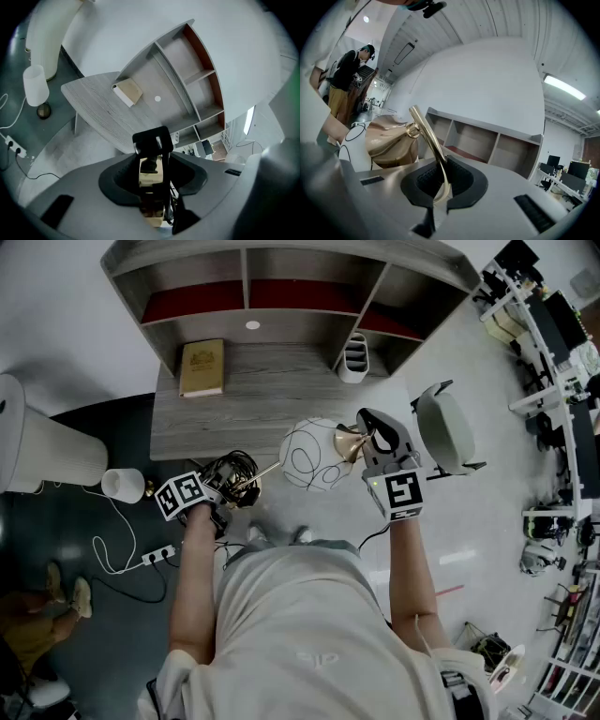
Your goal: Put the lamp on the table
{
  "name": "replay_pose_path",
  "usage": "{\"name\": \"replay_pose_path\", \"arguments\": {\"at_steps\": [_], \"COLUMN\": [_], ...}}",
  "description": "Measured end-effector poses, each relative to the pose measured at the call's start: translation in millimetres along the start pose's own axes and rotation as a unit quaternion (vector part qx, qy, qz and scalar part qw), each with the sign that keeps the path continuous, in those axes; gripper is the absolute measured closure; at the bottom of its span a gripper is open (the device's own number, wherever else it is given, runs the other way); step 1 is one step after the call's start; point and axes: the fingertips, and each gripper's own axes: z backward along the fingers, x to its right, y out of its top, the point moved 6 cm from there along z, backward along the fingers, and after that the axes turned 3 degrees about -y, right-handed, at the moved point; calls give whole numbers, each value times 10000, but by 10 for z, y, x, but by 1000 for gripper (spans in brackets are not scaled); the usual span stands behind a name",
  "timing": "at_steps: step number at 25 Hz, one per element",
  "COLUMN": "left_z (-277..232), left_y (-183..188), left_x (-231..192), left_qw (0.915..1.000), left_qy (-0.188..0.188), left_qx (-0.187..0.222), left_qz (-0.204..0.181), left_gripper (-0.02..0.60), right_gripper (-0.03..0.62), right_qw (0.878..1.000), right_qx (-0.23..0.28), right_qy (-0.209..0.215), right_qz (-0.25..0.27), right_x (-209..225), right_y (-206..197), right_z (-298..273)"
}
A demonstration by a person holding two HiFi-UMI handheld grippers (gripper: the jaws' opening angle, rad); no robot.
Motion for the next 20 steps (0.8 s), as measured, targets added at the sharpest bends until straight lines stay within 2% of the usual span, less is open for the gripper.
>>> {"name": "replay_pose_path", "arguments": {"at_steps": [6,13,20], "left_z": [80,36,-164], "left_y": [176,367,463], "left_x": [-172,-369,-356], "left_qw": [9999,9991,9986], "left_qy": [-93,-235,-246], "left_qx": [-110,-358,-469], "left_qz": [5,-1,-13], "left_gripper": [402,402,402], "right_gripper": [562,562,562], "right_qw": [9998,9992,9990], "right_qx": [-184,-226,-255], "right_qy": [-49,-315,-366], "right_qz": [46,60,63], "right_x": [-216,-441,-341], "right_y": [82,192,104], "right_z": [-96,-225,-342]}}
